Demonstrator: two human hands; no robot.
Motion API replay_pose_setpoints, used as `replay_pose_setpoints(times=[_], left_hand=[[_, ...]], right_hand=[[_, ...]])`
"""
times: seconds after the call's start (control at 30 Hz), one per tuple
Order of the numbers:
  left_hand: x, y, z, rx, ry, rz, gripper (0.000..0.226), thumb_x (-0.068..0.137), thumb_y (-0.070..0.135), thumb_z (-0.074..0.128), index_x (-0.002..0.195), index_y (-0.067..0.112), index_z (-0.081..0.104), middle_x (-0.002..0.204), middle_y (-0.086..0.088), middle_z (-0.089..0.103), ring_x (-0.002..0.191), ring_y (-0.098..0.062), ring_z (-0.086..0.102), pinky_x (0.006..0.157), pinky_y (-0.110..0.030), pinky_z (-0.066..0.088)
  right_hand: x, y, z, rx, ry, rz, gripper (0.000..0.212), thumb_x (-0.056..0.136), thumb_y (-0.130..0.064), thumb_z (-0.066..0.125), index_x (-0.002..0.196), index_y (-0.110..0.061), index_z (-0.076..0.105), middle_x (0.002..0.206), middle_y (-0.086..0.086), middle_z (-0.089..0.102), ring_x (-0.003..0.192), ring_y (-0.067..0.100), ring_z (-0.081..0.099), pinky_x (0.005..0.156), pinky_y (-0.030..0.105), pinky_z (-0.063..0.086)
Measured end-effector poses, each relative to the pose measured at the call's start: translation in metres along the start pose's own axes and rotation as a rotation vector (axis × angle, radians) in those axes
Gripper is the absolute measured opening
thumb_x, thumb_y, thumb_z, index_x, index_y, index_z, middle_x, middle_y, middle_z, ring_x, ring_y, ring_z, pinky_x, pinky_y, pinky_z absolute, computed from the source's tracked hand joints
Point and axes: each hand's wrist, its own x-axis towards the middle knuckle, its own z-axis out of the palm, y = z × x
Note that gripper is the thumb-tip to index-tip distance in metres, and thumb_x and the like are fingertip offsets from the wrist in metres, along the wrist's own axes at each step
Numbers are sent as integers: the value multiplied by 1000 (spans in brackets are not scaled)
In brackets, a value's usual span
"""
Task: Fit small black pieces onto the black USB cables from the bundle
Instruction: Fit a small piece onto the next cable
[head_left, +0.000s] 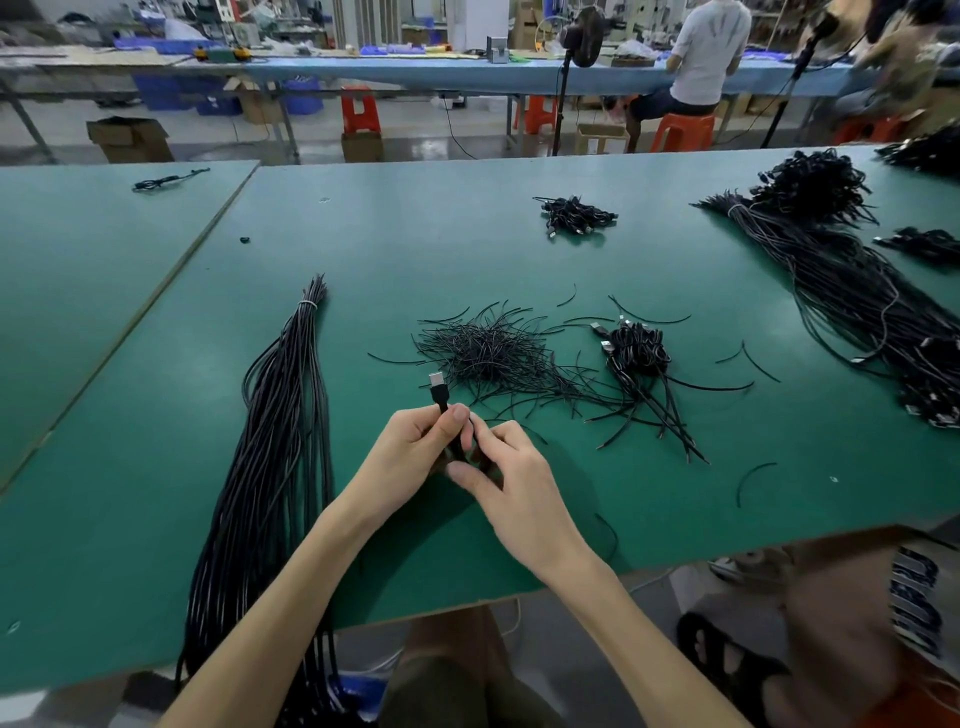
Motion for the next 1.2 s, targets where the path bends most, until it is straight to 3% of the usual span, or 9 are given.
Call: replay_pose_setpoints(times=[0.1,0.17,0.23,0.43,0.6,0.87,1.0,1.1,1.2], left_hand=[[1,-4,-2,-77,-2,-40,42,100,48,53,78,16,71,75,-6,61,72,-24,46,69,-37,38],[1,-6,-3,-124,13,-56,41,97,48,58,82,15,75,72,-1,64,67,-22,47,62,-32,40],[2,-9,-6,-161,55,-63,38,93,47,67,85,11,76,68,-4,65,61,-20,51,57,-26,42],[3,-13,-11,-316,52,-123,37,82,31,82,110,9,74,78,-18,71,70,-21,65,61,-23,53],[2,-13,-9,-292,-50,-147,33,86,26,78,113,8,77,101,-22,75,83,-20,67,70,-23,56],[4,-15,-10,-271,-70,-141,27,88,26,76,107,7,77,99,-18,77,87,-27,75,78,-28,60],[6,-18,-11,-229,-47,-107,14,95,13,72,107,8,77,97,-18,78,86,-30,76,79,-30,61],[5,-18,-11,-197,-20,-94,11,95,9,72,105,9,77,94,-17,78,83,-32,77,79,-31,62],[4,-15,-10,-100,-4,-41,9,95,9,71,103,10,77,91,-12,79,79,-27,77,76,-24,60]], right_hand=[[0,-3,-3,70,17,5,56,99,-19,68,152,-13,50,102,-7,51,92,-2,51,92,12,39],[0,-2,-5,109,28,21,54,98,-17,69,150,-14,52,104,-6,54,92,3,55,94,19,45],[0,0,-6,128,39,37,53,98,-16,70,148,-15,54,100,-4,55,81,9,56,89,27,50],[-1,5,-5,143,26,-7,39,98,-7,67,136,-14,67,91,-1,57,64,9,53,72,22,49],[0,7,-2,65,85,0,38,99,-5,65,137,-12,66,89,-3,55,68,8,50,70,27,46],[1,6,0,-35,65,-18,43,101,-6,63,143,-15,61,94,-3,56,75,10,49,78,35,50],[3,10,1,-8,132,11,45,100,-7,63,145,-12,57,91,-7,52,67,10,52,79,33,50],[3,10,4,-84,115,-7,47,103,-8,59,150,-8,51,97,-5,50,76,10,51,83,33,51],[2,14,7,-192,71,-38,48,106,-5,53,153,-8,45,105,-4,47,88,-4,54,86,17,49]])
